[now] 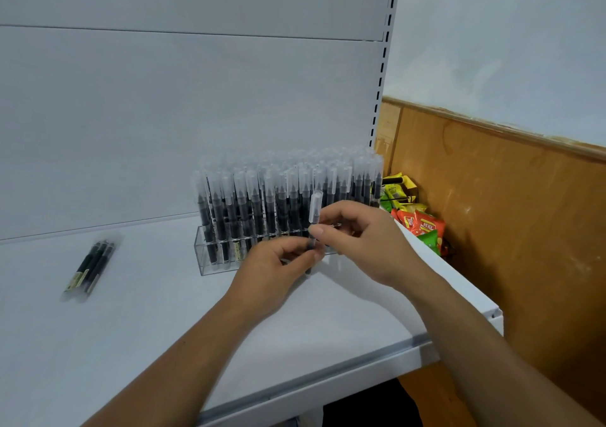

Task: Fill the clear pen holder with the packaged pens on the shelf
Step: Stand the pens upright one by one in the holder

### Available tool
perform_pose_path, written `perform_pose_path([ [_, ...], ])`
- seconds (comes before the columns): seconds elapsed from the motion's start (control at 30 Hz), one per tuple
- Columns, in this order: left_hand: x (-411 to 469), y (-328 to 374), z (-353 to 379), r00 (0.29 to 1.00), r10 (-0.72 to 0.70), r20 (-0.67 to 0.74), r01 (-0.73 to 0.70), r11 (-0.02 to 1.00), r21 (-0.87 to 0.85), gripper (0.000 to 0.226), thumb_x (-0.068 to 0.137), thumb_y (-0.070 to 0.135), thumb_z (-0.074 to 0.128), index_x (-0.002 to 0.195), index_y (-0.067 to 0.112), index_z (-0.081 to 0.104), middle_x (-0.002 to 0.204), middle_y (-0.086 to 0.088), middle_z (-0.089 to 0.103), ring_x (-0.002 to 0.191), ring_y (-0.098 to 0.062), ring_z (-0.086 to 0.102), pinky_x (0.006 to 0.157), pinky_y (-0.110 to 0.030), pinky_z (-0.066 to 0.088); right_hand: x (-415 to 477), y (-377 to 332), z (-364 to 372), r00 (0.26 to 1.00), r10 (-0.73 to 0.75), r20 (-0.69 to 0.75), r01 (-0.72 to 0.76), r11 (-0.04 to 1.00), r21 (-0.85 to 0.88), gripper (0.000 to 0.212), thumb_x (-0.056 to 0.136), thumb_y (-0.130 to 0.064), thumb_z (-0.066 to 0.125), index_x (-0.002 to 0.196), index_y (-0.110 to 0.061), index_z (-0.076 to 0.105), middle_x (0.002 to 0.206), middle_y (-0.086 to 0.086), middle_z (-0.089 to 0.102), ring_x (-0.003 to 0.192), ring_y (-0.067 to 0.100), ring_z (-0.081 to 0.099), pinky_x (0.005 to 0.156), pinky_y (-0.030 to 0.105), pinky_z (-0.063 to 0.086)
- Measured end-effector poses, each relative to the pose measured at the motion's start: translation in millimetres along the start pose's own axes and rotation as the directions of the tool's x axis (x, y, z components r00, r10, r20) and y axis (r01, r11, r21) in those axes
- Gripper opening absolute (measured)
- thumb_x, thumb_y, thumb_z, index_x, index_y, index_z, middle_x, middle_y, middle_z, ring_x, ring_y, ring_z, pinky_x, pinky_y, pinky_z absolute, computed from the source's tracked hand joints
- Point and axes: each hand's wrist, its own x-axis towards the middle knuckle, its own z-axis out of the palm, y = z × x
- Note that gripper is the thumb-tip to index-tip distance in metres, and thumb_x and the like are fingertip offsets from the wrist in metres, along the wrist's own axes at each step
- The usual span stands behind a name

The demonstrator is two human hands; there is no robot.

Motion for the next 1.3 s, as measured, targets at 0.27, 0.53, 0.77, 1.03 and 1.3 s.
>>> perform_pose_path([
  [0.27, -1, -9, -2, 0.914, 0.404, 0.023, -0.309, 0.659, 0.686, 0.039, 0.088, 0.053, 0.054, 0.12, 0.032, 0.065, 0.107, 0.025, 0.059, 0.106, 0.004, 0.047, 0.092, -0.02, 0.036, 15, -10, -28, 0.967, 0.06, -0.249, -0.023, 0.988, 0.15, 0.003, 0.09, -0.02, 0.066, 0.089, -0.021, 0.069, 0.072, -0.007, 0.063, 0.055, -0.001, 0.052, 0.052, 0.015, 0.043],
  [0.53, -4, -12, 2, 0.872, 0.486, 0.055, -0.259, 0.364, 0.895, 0.046, 0.086, 0.042, 0.058, 0.129, 0.023, 0.06, 0.125, 0.011, 0.055, 0.122, -0.015, 0.042, 0.105, -0.033, 0.024, 38, -1, -57, 0.915, -0.002, -0.402, -0.07, 0.984, -0.164, 0.011, 0.091, -0.034, 0.065, 0.093, -0.023, 0.068, 0.086, -0.006, 0.07, 0.075, 0.014, 0.063, 0.068, 0.031, 0.053],
  [0.77, -4, -15, 1, 0.884, 0.464, 0.061, -0.235, 0.328, 0.915, 0.046, 0.085, 0.035, 0.062, 0.128, 0.02, 0.06, 0.124, 0.008, 0.056, 0.118, -0.014, 0.04, 0.102, -0.03, 0.022, 44, 8, -49, 0.945, -0.005, -0.328, -0.084, 0.963, -0.256, 0.009, 0.09, -0.034, 0.068, 0.089, -0.025, 0.066, 0.081, -0.012, 0.065, 0.075, 0.014, 0.062, 0.068, 0.029, 0.052],
  [1.03, -3, -15, 1, 0.891, 0.45, 0.055, -0.22, 0.322, 0.921, 0.045, 0.086, 0.034, 0.063, 0.129, 0.02, 0.061, 0.123, 0.008, 0.056, 0.117, -0.016, 0.043, 0.1, -0.033, 0.028, 37, 31, -32, 0.971, 0.067, -0.23, -0.155, 0.907, -0.39, 0.014, 0.089, -0.035, 0.069, 0.083, -0.024, 0.061, 0.072, -0.012, 0.06, 0.067, 0.006, 0.053, 0.061, 0.023, 0.043],
  [1.3, -5, -13, -2, 0.904, 0.422, 0.065, -0.238, 0.374, 0.896, 0.043, 0.088, 0.035, 0.06, 0.13, 0.025, 0.059, 0.128, 0.012, 0.054, 0.122, -0.013, 0.041, 0.105, -0.028, 0.021, 34, 20, -34, 0.978, 0.082, -0.194, -0.168, 0.86, -0.483, 0.015, 0.091, -0.039, 0.065, 0.084, -0.027, 0.059, 0.078, -0.011, 0.063, 0.068, 0.007, 0.054, 0.064, 0.026, 0.043],
])
